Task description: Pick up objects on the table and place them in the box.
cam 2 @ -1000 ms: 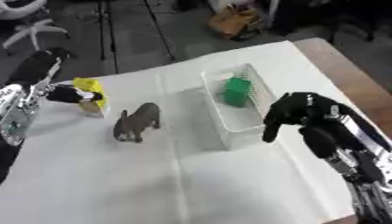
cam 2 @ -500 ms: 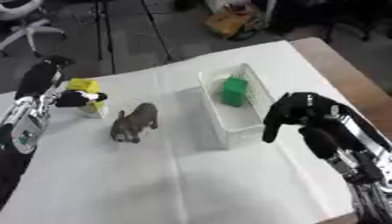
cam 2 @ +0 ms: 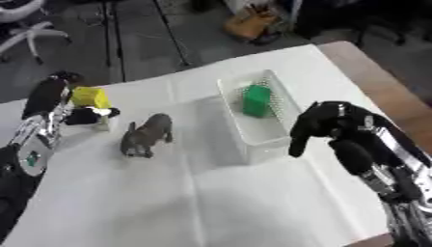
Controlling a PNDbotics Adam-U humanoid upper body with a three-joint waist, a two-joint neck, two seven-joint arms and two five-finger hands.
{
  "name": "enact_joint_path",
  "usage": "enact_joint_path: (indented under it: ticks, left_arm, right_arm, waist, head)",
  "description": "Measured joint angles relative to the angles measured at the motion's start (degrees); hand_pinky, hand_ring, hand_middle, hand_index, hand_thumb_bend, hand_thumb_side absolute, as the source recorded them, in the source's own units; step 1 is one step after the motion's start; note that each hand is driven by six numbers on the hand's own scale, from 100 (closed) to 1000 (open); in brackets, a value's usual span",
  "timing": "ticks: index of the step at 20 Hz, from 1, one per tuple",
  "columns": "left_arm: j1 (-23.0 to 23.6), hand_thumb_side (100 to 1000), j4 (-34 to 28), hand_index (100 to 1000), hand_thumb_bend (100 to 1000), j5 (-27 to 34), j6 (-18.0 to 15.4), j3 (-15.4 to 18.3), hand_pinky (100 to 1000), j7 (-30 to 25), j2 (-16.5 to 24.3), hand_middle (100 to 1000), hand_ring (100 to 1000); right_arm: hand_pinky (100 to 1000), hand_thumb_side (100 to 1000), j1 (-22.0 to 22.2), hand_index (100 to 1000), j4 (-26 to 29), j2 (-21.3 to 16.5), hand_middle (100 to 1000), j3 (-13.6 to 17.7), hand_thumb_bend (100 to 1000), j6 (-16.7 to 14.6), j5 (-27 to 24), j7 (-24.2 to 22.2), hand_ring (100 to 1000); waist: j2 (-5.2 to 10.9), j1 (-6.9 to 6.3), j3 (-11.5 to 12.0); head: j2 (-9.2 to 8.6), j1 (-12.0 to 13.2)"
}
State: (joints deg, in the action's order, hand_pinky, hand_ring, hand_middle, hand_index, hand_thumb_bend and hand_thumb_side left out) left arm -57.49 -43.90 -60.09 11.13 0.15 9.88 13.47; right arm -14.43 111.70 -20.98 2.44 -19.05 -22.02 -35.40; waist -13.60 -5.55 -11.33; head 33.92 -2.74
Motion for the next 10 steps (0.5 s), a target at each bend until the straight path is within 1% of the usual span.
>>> enact_joint_path:
  ticks: [5,6,10]
  left_arm:
    - [0.06,447,0.20,795,1000,0.13,0.19,0.01,509,0.18,-0.01,696,609]
    - [0.06,461,0.22,797,1000,0.14,0.37,0.01,520,0.40,-0.01,699,619]
    - [0.06,476,0.38,794,1000,0.21,1.29,0.06,526,2.49,-0.01,700,635]
  right_arm:
    - [512,641,-0.11,801,0.00,0.01,617,0.00,294,0.07,0.00,-0.16,515]
    - [512,641,-0.19,801,0.00,0.01,617,0.00,294,0.04,0.00,-0.22,515]
    - [512,643,-0.21,801,0.00,0.04,617,0.00,293,-0.06,0.00,-0.39,515]
  waist:
    - [-0.18,0.00,-0.26]
    - [-0.31,0.00,-0.37]
    - [-0.61,0.00,-0.78]
  head:
    - [-0.04,0.00]
    - [-0.14,0.00]
    - [-0.32,0.01]
